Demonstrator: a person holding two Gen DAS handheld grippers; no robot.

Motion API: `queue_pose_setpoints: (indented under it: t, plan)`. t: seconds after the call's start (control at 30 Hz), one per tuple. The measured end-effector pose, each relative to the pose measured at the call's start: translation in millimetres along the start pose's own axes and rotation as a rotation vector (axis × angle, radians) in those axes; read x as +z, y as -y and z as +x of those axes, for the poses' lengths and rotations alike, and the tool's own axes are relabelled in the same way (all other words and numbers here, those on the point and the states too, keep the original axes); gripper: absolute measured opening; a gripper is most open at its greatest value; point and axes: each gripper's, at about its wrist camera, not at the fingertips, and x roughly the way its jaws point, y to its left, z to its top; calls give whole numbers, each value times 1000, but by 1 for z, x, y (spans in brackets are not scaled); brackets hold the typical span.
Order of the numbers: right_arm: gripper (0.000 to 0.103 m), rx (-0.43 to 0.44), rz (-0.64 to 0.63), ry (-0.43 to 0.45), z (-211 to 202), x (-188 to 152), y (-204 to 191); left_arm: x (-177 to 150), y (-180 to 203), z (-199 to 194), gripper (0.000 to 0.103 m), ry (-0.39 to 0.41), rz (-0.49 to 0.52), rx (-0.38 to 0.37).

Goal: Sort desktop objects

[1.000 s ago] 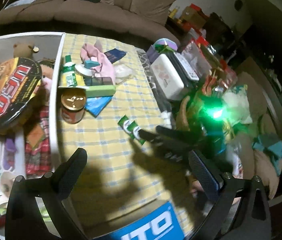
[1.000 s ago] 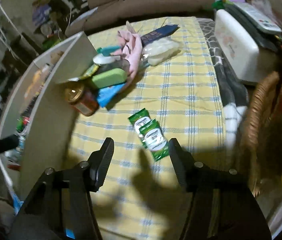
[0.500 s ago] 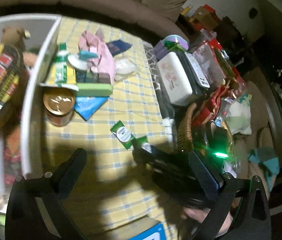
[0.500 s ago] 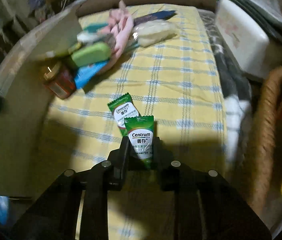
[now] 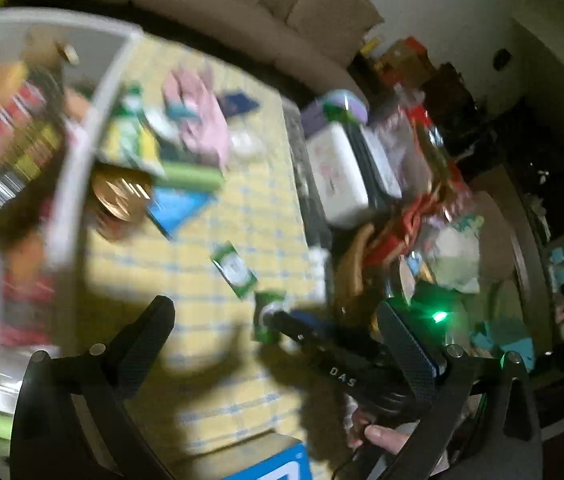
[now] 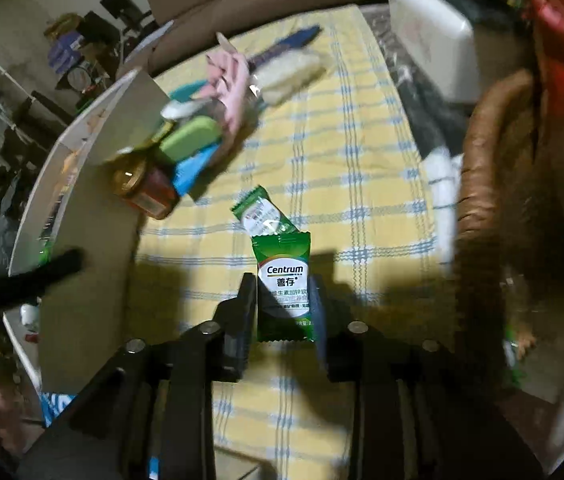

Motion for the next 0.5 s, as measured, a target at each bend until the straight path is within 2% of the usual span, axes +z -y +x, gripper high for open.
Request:
queue_pose_setpoints:
  t: [0.1,0.17,0.23,0.37,0.5]
  plan:
    - [34,-8,-32,36,-7,8,-6,26,-3,-36,103,60,2,-67]
    - [34,16,-55,80,-15,17,-13,43,-3,-53,103,89,11,-62]
    - [35,88,-58,105,-19,34,-23,55,-2,-61,103,108,32,-37]
    - [35,250,-55,64,2,62,-50,65,-8,-55,103,105,34,-22]
    - [36,255,-181,72,18,75,-95,63,-22,-39,103,70,16,-13]
